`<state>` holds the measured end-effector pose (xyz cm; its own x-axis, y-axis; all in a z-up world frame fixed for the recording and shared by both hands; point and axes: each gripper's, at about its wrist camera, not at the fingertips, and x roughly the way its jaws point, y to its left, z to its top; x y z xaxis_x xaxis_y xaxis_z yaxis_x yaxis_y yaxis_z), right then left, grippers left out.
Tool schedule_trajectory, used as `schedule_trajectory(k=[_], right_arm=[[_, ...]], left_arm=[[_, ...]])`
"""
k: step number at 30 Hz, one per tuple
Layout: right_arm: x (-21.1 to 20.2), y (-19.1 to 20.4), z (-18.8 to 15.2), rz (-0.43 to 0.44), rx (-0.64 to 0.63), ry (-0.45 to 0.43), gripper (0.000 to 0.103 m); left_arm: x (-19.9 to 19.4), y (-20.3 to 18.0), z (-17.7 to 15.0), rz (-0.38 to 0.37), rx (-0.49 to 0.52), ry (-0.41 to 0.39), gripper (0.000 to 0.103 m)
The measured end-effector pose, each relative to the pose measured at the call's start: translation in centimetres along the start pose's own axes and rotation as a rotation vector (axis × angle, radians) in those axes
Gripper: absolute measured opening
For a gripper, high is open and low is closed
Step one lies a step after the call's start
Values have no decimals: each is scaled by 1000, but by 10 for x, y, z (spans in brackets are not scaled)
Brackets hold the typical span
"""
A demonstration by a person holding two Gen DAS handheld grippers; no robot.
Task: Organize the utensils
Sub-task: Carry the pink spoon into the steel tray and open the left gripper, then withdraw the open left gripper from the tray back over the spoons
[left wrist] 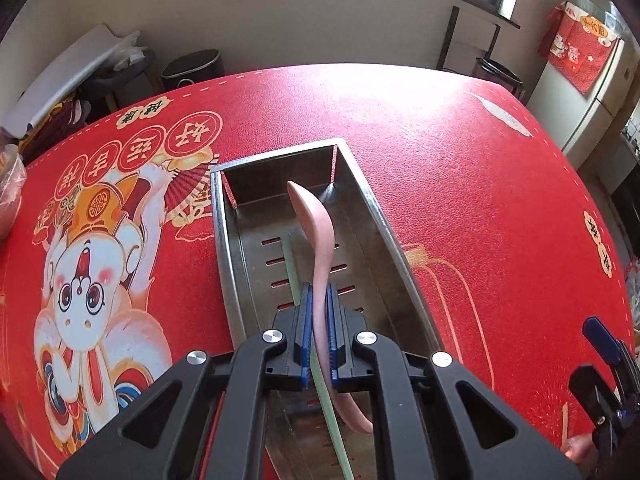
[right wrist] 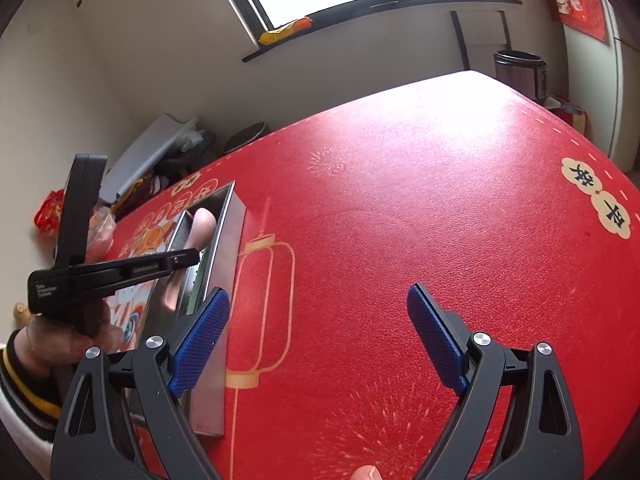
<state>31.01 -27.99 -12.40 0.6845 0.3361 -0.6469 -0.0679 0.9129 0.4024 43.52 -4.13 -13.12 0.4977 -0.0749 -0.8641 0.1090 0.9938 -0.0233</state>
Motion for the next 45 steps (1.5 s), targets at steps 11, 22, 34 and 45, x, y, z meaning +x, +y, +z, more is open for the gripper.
schedule_trajectory(k=[11, 22, 34, 45], right_arm=[[3, -3, 0, 4, 22, 14, 87], [3, 0, -2, 18, 13, 14, 87], [-1, 12, -8, 105, -18, -25, 87], [-14, 48, -18, 112, -166, -74, 88]], left_arm=[[10, -10, -5, 5, 48, 39, 7], [-33, 4, -9, -138, 29, -49, 31], [-132, 61, -86, -123, 6, -239, 66], [-170, 129, -193, 25, -87, -248, 97]])
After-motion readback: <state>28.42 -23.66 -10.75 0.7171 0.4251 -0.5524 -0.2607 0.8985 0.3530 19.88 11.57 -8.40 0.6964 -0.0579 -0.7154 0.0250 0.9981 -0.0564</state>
